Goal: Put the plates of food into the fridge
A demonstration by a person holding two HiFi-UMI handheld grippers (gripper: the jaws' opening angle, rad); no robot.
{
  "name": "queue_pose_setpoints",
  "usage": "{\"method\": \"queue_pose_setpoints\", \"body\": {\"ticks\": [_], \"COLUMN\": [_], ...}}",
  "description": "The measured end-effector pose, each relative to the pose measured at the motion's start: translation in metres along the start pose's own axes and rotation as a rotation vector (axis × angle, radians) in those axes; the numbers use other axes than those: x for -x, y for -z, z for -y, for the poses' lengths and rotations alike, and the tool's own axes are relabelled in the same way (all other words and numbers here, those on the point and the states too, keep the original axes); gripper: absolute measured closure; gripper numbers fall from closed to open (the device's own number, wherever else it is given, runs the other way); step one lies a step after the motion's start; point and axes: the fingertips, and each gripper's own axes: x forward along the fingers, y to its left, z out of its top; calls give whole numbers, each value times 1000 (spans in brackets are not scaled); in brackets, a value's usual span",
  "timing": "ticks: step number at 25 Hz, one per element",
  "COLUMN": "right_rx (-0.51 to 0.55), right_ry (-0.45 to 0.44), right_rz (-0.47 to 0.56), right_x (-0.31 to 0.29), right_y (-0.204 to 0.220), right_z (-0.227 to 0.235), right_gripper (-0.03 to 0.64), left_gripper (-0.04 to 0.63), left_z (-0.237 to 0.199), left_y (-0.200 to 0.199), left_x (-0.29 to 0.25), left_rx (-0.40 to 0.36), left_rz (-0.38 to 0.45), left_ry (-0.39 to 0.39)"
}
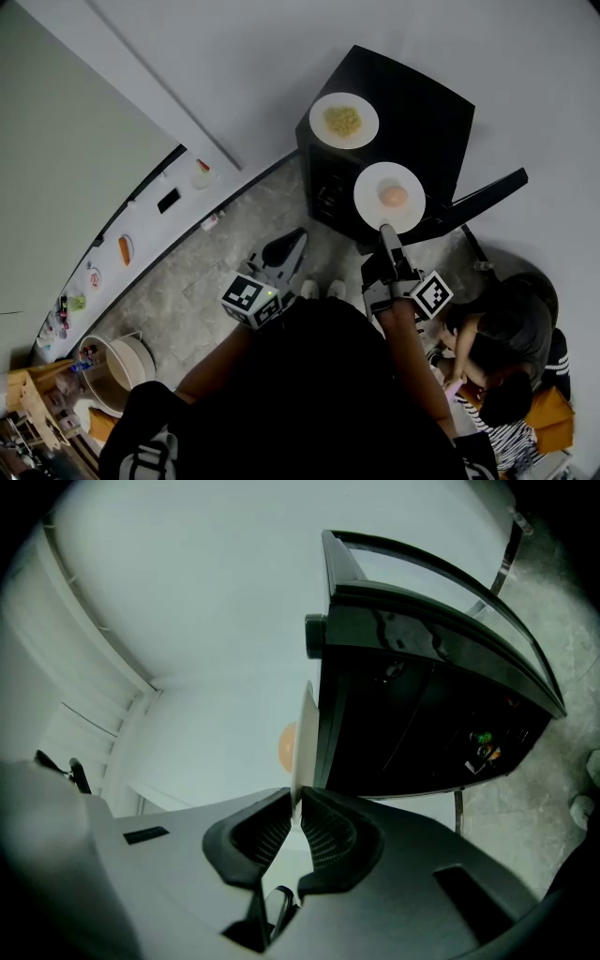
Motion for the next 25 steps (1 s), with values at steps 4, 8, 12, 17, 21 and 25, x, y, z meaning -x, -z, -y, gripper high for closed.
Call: {"method": "queue_pose_setpoints", "body": {"ticks": [4, 8, 12, 17, 21, 25], "right_rx": [10, 16, -18, -44, -29, -19], "right_ry": [-3, 2, 14, 44, 74, 83], "right_rz": [-41, -79, -88, -71, -49, -33], "right_x": [4, 10, 14, 18, 19, 15], "right_y": [14, 28, 34, 31, 21, 12], "right_z": [-1, 5, 17, 41, 60, 79], "right_gripper": [569, 571, 569, 572, 572, 572], "left_gripper": [557, 557, 557, 557, 557, 557], "left_z": [-1, 0, 3, 3, 5, 4], "left_y": [1, 2, 6, 10, 9, 9], "left_x": [3, 3, 0, 0, 1, -1], "left_rx": [-5, -9, -8, -11, -24, -15], "left_rz": [0, -2, -17, -30, -49, -51], "left_ry": [1, 10, 24, 29, 41, 44]}}
